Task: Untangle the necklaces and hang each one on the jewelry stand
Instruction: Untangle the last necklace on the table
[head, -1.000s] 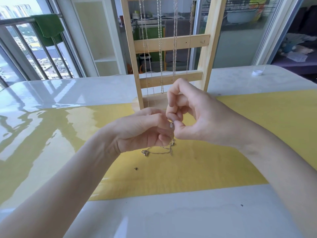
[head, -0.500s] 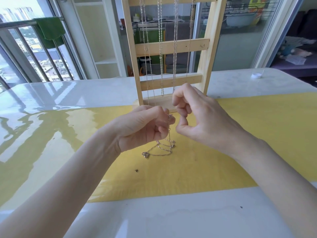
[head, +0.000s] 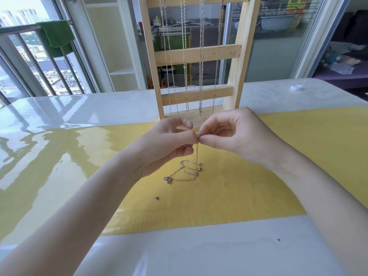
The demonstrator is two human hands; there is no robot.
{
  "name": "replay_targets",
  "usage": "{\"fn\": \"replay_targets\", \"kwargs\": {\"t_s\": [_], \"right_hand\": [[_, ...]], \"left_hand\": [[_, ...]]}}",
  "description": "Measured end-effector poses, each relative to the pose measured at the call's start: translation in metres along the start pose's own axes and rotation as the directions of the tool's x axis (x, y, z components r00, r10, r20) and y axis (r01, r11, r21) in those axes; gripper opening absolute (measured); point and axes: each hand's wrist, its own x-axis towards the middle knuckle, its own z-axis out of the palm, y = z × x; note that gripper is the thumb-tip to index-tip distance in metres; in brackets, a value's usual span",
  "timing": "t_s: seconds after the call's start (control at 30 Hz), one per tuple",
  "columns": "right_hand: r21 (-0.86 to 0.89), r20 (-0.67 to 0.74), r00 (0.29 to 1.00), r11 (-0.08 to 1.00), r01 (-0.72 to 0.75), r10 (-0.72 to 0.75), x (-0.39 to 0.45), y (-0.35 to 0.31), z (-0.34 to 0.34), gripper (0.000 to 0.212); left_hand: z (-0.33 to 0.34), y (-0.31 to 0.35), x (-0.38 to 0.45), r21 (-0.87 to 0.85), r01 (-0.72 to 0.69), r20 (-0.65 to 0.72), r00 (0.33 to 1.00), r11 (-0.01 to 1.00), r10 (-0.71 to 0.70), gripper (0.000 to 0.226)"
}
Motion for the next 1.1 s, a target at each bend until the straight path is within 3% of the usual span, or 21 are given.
{"fn": "replay_targets", "kwargs": {"t_s": [0.1, 0.23, 0.33, 0.43, 0.5, 0.6, 0.73, 0.8, 0.87, 0.97, 1.1], "right_hand": [[-0.058, 0.004, 0.998, 0.996, -0.062, 0.062, -0.001, 0.0, 0.001, 0.017], [-0.447, 0.003, 1.0, 0.894, 0.007, -0.006, 0.0, 0.001, 0.009, 0.017], [-0.56, 0.044, 0.995, 0.822, 0.103, -0.094, -0.001, 0.002, 0.013, 0.007], [-0.534, 0.006, 0.991, 0.837, 0.117, -0.135, -0.002, 0.006, 0.011, 0.013], [-0.491, -0.022, 0.99, 0.864, 0.112, -0.141, -0.002, 0.008, 0.009, 0.018], [-0.458, -0.021, 0.995, 0.886, 0.076, -0.097, -0.001, 0.01, 0.008, 0.02], [-0.36, 0.058, 0.997, 0.933, -0.019, 0.043, -0.001, 0.007, 0.003, 0.017], [-0.298, 0.08, 0.994, 0.953, -0.052, 0.079, -0.002, 0.007, -0.001, 0.01], [-0.27, 0.079, 0.993, 0.96, -0.069, 0.093, -0.002, 0.007, -0.004, 0.012], [-0.203, 0.063, 0.994, 0.976, -0.079, 0.094, -0.001, 0.004, -0.007, 0.018], [-0.097, 0.084, 0.984, 0.984, -0.146, 0.155, -0.002, 0.001, -0.008, 0.017]], "left_hand": [[0.004, -0.003, 0.0, 0.371, -0.104, -0.073, 0.987, 0.923, 0.14, 0.025], [0.011, -0.007, 0.0, 0.724, -0.184, -0.063, 0.942, 0.665, 0.329, 0.016], [0.011, -0.009, -0.002, 0.778, -0.18, -0.074, 0.925, 0.602, 0.373, 0.018], [0.007, -0.006, -0.003, 0.663, -0.179, -0.104, 0.939, 0.727, 0.326, 0.015], [0.005, -0.005, -0.003, 0.622, -0.196, -0.098, 0.941, 0.758, 0.324, 0.016], [0.005, -0.005, -0.003, 0.721, -0.247, -0.054, 0.911, 0.647, 0.408, 0.015], [0.007, -0.01, -0.002, 0.861, -0.35, 0.098, 0.826, 0.368, 0.555, 0.01], [0.008, -0.012, -0.001, 0.88, -0.372, 0.155, 0.813, 0.294, 0.561, 0.008], [0.009, -0.012, -0.002, 0.876, -0.378, 0.158, 0.811, 0.299, 0.563, 0.011], [0.006, -0.009, -0.003, 0.833, -0.349, 0.071, 0.836, 0.428, 0.544, 0.015], [0.006, -0.006, -0.005, 0.782, -0.376, 0.068, 0.844, 0.497, 0.531, 0.004]]}}
